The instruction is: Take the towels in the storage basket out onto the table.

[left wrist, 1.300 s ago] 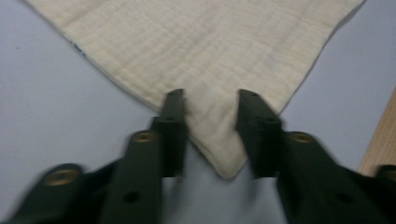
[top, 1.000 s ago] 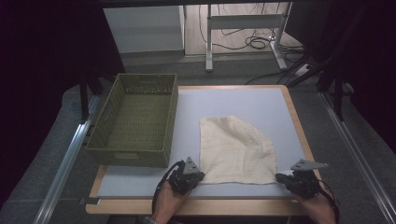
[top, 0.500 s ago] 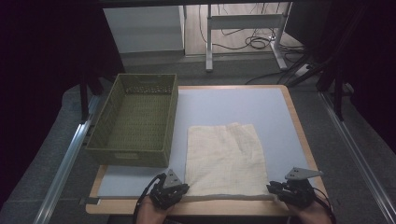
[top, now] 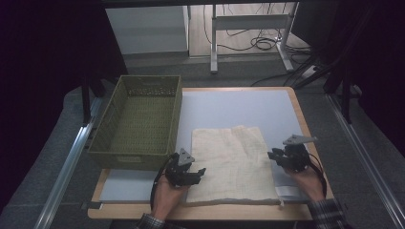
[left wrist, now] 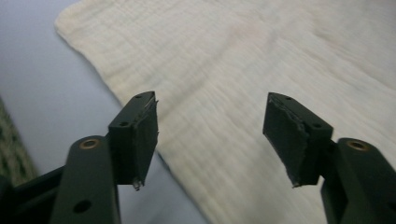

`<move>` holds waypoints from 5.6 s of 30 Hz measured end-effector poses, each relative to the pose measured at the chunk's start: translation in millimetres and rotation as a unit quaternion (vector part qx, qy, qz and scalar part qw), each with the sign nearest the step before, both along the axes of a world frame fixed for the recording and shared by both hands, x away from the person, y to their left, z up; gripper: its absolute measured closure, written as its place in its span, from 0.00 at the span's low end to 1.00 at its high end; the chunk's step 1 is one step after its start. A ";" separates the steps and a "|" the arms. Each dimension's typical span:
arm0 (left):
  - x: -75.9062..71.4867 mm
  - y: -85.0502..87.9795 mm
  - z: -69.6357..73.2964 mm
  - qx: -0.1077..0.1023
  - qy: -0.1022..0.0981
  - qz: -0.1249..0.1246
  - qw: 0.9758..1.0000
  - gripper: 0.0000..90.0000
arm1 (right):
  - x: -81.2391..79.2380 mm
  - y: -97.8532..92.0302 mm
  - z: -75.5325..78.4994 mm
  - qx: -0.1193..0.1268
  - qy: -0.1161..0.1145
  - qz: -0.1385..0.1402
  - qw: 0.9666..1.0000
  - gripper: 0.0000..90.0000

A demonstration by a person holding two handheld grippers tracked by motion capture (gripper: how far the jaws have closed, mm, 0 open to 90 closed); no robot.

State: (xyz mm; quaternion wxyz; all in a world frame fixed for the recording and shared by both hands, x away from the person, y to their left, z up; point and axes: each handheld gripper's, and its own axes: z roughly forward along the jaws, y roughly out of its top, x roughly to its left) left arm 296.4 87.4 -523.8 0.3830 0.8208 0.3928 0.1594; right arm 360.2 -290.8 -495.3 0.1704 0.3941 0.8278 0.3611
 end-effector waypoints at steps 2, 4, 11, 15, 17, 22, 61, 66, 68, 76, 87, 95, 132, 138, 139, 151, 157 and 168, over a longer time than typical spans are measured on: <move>7.5 -3.1 -4.0 0.000 0.002 0.004 1.000 0.37 | 23.1 6.0 -2.4 -0.003 -0.001 -0.007 1.000 0.78; 13.1 -5.5 -6.8 0.003 0.002 0.008 1.000 0.36 | 39.9 10.4 -4.7 -0.008 -0.004 -0.019 1.000 0.78; 22.7 -11.9 -7.5 0.000 -0.006 0.018 1.000 0.32 | 84.2 26.1 -21.7 0.008 0.015 -0.040 0.999 0.80; 22.6 -13.1 -6.7 -0.006 -0.010 0.015 1.000 0.32 | 79.2 29.4 -24.9 -0.001 0.015 -0.046 0.999 0.98; 23.8 -16.2 -6.0 -0.006 -0.010 0.013 1.000 0.32 | 77.8 25.1 -23.3 -0.020 0.007 -0.057 0.998 0.99; 30.7 -30.1 -2.7 -0.006 -0.015 -0.001 1.000 0.32 | 79.0 -1.8 -18.3 -0.012 0.008 -0.080 0.997 0.98; 169.1 -27.5 -13.2 0.012 0.015 0.115 0.993 0.80 | 115.5 -9.9 -25.4 -0.001 -0.002 -0.086 0.996 0.75; 169.5 -30.9 -11.8 0.008 0.021 0.095 0.995 0.97 | 115.9 -2.3 -22.0 -0.011 0.013 -0.084 0.996 0.95; 175.0 -30.6 -9.8 0.004 0.009 0.104 0.995 0.98 | 118.2 1.3 -18.9 -0.046 0.000 -0.083 0.995 0.95; 186.1 -40.0 10.5 0.008 -0.036 0.111 0.993 0.98 | 131.6 -5.6 4.9 -0.030 -0.025 -0.110 0.993 0.95; 143.3 -35.0 20.4 0.015 -0.066 0.100 0.993 0.97 | 102.2 -16.3 12.1 0.012 -0.021 -0.081 0.996 0.95; 109.6 -37.6 18.4 0.030 -0.076 0.083 0.993 0.97 | 67.9 -22.2 7.8 0.027 -0.010 -0.053 0.998 0.95; -18.3 3.4 7.2 -0.021 -0.085 -0.015 0.996 0.97 | -84.8 -31.8 -1.1 0.055 0.011 0.035 0.998 0.95; -26.1 5.3 2.2 -0.019 -0.075 -0.028 0.997 0.97 | -94.5 -30.3 -4.6 0.055 0.015 0.040 0.998 0.94; -28.0 4.7 -0.3 -0.017 -0.068 -0.031 0.997 0.96 | -95.5 -30.0 -6.3 0.052 0.017 0.039 0.998 0.94; -52.8 23.0 -6.5 -0.049 -0.025 -0.027 0.998 0.62 | -113.8 -44.5 -5.1 0.053 0.026 0.026 0.998 0.77; -50.9 25.8 1.0 -0.061 -0.027 -0.014 0.998 0.56 | -110.8 -50.6 7.3 0.053 0.011 0.015 0.998 0.74; -32.7 13.1 -8.7 -0.047 0.000 -0.001 0.999 0.70 | -75.6 -34.9 -2.5 0.037 0.011 0.003 0.999 0.72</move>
